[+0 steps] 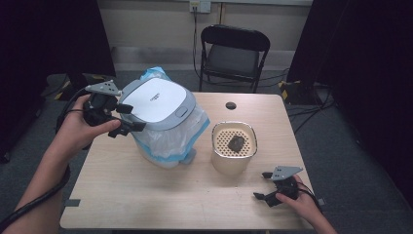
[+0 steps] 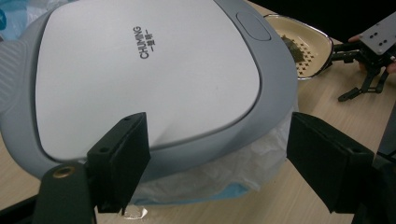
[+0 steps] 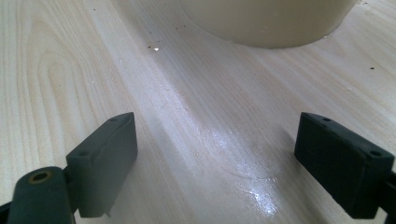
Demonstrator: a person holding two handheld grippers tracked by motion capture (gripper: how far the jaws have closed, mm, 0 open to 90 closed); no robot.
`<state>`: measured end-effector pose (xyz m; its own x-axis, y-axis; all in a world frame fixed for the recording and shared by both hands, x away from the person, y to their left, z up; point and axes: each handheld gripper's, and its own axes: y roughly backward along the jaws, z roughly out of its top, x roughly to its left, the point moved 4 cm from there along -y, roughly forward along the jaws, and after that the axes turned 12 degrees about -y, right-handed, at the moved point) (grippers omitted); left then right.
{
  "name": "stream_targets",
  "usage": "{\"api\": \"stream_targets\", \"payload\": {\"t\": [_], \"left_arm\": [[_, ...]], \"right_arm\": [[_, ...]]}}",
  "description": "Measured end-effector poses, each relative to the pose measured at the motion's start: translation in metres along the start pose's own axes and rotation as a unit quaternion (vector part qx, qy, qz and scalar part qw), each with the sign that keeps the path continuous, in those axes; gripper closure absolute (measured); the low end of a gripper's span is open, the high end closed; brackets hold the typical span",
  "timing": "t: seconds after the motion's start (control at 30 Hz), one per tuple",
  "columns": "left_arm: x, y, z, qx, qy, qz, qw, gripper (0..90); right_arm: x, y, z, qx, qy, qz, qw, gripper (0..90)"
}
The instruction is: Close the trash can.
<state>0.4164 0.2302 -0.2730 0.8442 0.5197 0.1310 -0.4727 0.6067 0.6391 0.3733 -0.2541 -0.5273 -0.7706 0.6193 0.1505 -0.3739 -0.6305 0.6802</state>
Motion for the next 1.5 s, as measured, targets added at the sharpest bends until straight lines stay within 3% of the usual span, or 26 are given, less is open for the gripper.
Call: {"api": "stream_targets", "payload": {"t": [0.33, 0.7, 1.5], "left_arm": [[-0.016, 0.003, -0.034, -0.018, 0.011, 0.0, 0.9998, 19.9], [-0.043, -0.035, -0.101, -0.011, 0.024, -0.022, 0.9994, 18.7], [-0.056, -0.06, -0.134, -0.012, 0.009, -0.024, 0.9996, 18.0]], "right_arm": [[0.0, 0.0, 0.0, 0.001, -0.001, 0.0, 1.0, 12.9], [0.0, 0.0, 0.0, 0.001, 0.0, 0.001, 1.0, 12.9], [0.0, 0.0, 0.0, 0.001, 0.0, 0.001, 1.0, 12.9]]}}
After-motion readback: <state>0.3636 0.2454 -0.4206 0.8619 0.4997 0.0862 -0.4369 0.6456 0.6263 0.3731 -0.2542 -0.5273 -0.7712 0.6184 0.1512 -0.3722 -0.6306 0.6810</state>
